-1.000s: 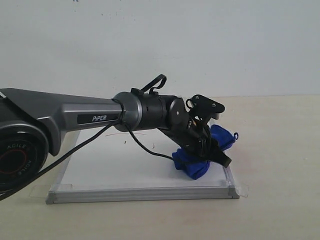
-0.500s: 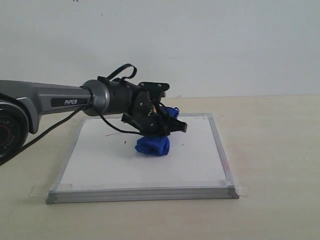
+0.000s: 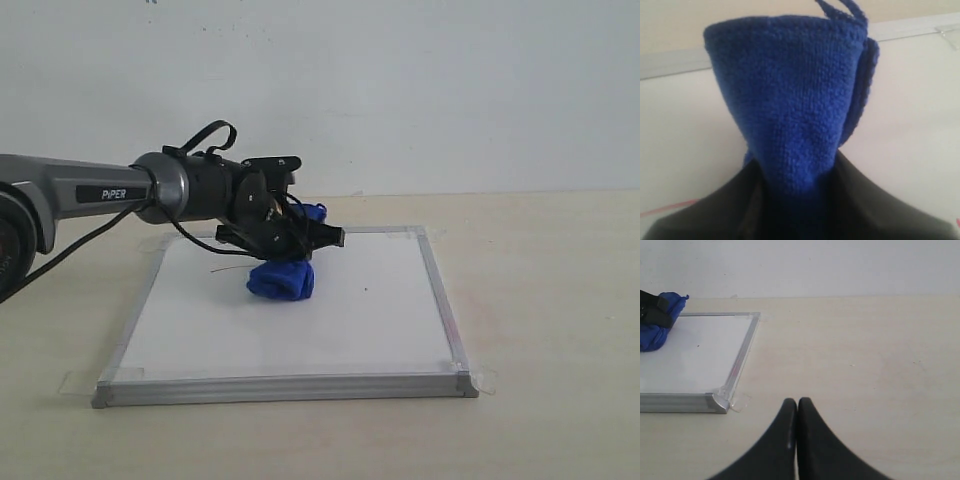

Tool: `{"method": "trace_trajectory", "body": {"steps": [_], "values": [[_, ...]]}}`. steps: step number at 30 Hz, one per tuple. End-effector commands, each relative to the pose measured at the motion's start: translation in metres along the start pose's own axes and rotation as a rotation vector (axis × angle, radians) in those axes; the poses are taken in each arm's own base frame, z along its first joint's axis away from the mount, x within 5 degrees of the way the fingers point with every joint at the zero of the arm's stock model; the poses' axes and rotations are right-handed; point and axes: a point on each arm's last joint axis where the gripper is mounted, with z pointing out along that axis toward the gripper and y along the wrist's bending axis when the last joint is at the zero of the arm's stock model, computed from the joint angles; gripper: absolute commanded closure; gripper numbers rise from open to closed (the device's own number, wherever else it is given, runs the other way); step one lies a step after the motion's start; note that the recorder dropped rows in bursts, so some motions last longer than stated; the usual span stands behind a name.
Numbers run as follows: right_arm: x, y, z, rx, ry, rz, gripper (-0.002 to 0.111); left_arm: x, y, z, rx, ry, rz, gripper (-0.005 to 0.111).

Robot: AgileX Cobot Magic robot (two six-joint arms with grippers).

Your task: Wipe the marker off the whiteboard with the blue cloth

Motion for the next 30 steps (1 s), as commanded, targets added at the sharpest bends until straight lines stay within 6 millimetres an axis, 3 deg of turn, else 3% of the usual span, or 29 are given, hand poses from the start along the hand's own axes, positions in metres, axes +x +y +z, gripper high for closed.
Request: {"method": "trace_trajectory", "body": {"steps": [1, 11, 19, 25, 30], "values": [[-0.001, 0.0, 0.0, 0.0, -0.011, -0.003, 0.109, 0.008, -0.028, 0.003, 0.056, -0.023, 0.098, 0.103], [-0.001, 0.0, 0.0, 0.0, -0.011, -0.003, 0.109, 0.013, -0.077, -0.002, 0.147, -0.133, 0.168, 0.103], [-0.001, 0.0, 0.0, 0.0, -0.011, -0.003, 0.109, 0.013, -0.102, -0.007, 0.208, -0.232, 0.193, 0.103], [-0.001, 0.0, 0.0, 0.0, -0.011, -0.003, 0.109, 0.026, -0.097, 0.002, 0.159, -0.126, 0.259, 0.103], [-0.001, 0.0, 0.0, 0.0, -0.011, -0.003, 0.109, 0.037, -0.073, 0.015, 0.094, 0.003, 0.245, 0.103]]}}
